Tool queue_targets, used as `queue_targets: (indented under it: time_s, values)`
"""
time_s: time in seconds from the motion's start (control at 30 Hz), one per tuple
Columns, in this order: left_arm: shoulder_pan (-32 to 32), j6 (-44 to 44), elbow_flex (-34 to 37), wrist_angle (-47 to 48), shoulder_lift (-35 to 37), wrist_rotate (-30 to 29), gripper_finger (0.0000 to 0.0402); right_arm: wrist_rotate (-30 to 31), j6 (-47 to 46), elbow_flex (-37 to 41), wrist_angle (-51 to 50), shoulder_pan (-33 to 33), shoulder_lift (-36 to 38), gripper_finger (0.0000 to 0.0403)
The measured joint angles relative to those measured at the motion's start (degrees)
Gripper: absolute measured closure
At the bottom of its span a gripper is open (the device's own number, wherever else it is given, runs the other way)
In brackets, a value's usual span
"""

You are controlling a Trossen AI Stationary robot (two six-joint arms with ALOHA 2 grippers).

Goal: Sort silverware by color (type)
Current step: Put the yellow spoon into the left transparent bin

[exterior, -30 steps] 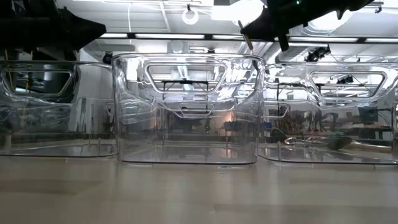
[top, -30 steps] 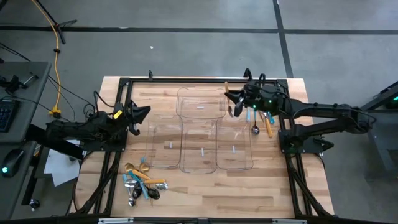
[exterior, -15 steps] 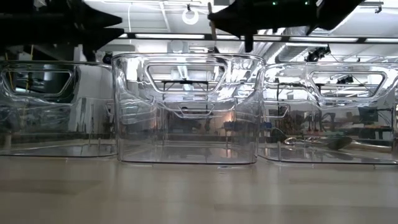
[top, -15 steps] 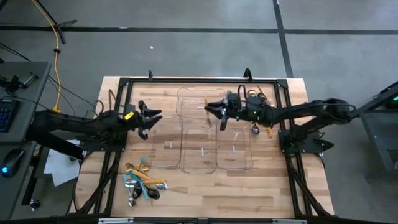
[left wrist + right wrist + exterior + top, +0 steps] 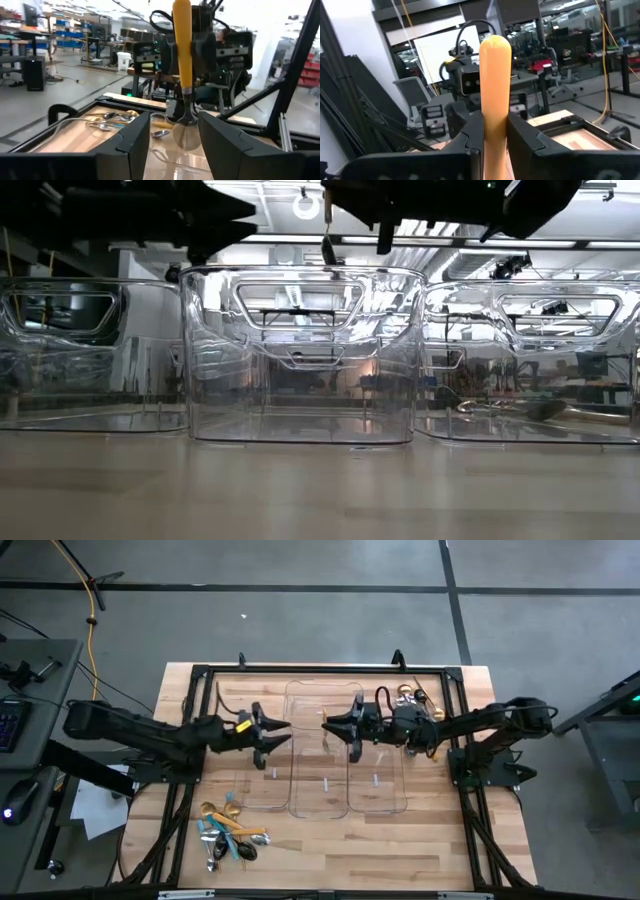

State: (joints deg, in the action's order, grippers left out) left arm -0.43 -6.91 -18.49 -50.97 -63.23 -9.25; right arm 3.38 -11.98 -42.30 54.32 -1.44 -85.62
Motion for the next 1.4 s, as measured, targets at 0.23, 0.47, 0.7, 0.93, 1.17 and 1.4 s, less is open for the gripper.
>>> queue_targets:
  time_s: [0.23,0.47,0.7,0.93,1.17,1.4]
  values:
    - [0.0,2.6,-7.4,-2.8,-11.8,7.9,0.0245,0.0,2.4,0.0,0.7,1.9,-0.5,0.0363]
    - [0.0,4.2,-10.7,-2.8,-15.6,10.7,0.0245,0.0,3.5,0.0,2.1,3.0,-2.8,0.0363]
    - [0.0,3.4,-11.0,-2.5,-16.3,10.5,0.0245,0.0,3.7,-1.4,4.6,3.0,-4.6,0.0363]
    - [-0.2,2.3,-11.0,-2.4,-16.3,8.6,0.0245,0.0,6.5,-6.6,0.6,3.9,-8.0,0.0363]
    - [-1.1,2.5,-11.0,-2.4,-16.3,8.5,0.0245,1.0,7.1,-8.3,-1.2,3.8,-9.3,0.0363]
    - [-1.1,3.1,-11.0,-2.4,-16.3,8.4,0.0292,1.1,7.9,-8.3,-1.4,3.8,-9.3,0.0363]
